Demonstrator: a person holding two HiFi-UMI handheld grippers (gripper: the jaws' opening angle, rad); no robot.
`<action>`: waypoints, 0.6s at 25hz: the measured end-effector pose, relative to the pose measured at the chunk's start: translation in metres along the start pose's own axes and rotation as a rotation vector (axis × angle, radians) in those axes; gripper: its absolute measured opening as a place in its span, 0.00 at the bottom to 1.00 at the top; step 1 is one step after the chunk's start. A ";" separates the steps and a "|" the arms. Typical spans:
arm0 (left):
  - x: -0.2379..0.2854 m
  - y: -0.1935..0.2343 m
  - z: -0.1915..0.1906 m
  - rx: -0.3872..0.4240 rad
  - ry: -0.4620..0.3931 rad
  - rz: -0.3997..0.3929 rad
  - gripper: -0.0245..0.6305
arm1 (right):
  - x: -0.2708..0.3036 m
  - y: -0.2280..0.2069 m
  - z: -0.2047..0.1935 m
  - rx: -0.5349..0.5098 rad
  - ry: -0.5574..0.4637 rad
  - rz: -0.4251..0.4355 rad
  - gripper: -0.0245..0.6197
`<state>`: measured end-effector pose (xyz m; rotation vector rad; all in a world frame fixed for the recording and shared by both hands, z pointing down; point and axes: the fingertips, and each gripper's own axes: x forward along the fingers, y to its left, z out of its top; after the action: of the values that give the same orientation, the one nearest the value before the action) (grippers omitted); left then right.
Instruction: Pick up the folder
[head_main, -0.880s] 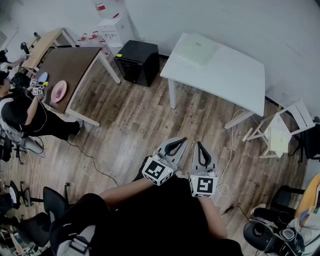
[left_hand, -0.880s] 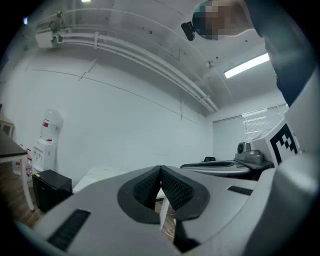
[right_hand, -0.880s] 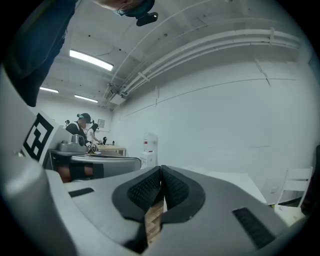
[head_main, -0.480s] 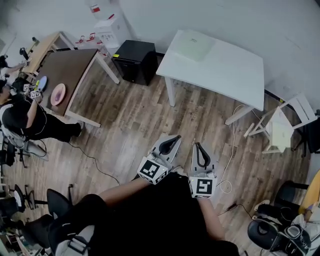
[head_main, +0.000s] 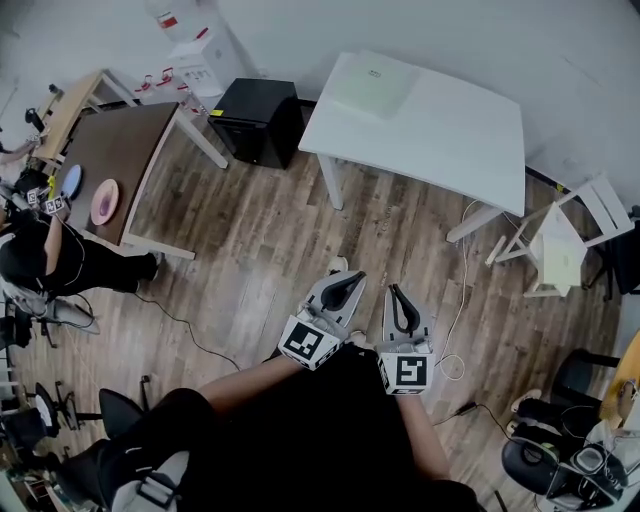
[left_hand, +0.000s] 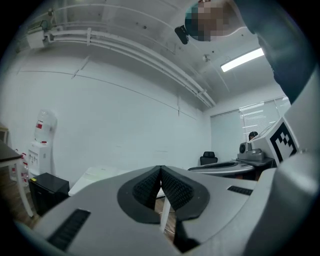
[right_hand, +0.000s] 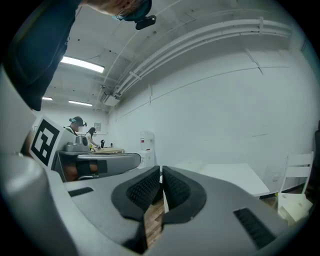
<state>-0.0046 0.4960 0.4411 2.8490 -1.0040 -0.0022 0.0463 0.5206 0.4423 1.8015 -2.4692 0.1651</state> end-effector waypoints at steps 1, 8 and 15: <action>0.006 0.004 0.000 -0.004 0.002 -0.001 0.06 | 0.006 -0.006 0.000 0.011 0.001 -0.009 0.09; 0.043 0.051 0.000 -0.042 -0.011 0.011 0.06 | 0.069 -0.038 -0.004 0.052 0.040 -0.072 0.09; 0.094 0.147 0.005 -0.061 -0.013 0.050 0.06 | 0.163 -0.075 0.011 0.020 0.071 -0.129 0.09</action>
<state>-0.0236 0.3228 0.4570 2.7718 -1.0583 -0.0463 0.0681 0.3422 0.4553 1.9199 -2.3036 0.2422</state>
